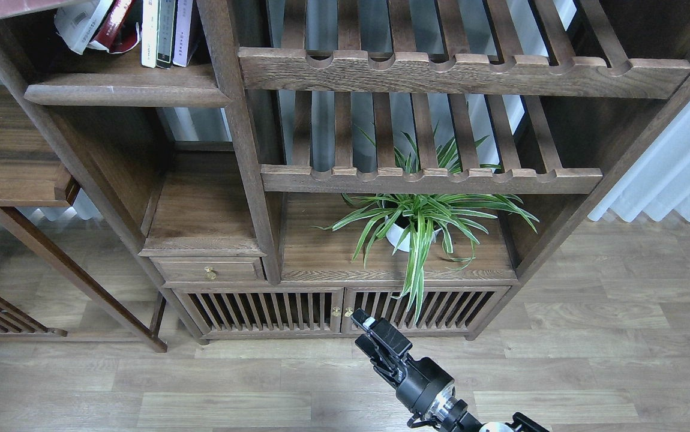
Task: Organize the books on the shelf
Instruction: 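Place the maroon book on the upper shelf stack and release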
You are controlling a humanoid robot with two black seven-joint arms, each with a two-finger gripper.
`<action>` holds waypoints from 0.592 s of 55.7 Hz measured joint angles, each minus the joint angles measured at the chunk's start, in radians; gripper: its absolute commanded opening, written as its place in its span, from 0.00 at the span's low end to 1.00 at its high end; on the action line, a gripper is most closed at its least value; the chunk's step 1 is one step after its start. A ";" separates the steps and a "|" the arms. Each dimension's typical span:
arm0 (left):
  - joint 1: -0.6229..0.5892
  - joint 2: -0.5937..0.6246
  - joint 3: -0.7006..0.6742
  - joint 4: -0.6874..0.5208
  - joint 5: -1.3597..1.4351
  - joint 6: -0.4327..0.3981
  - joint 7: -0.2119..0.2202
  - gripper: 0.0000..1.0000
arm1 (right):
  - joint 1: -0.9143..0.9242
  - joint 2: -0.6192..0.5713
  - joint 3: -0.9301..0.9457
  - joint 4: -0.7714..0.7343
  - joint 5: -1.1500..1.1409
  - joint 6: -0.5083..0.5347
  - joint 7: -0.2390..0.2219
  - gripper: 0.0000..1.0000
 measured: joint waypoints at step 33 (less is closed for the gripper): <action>-0.246 -0.085 0.139 0.237 0.294 0.000 0.002 0.03 | 0.003 0.007 0.001 0.001 -0.001 0.000 0.000 0.96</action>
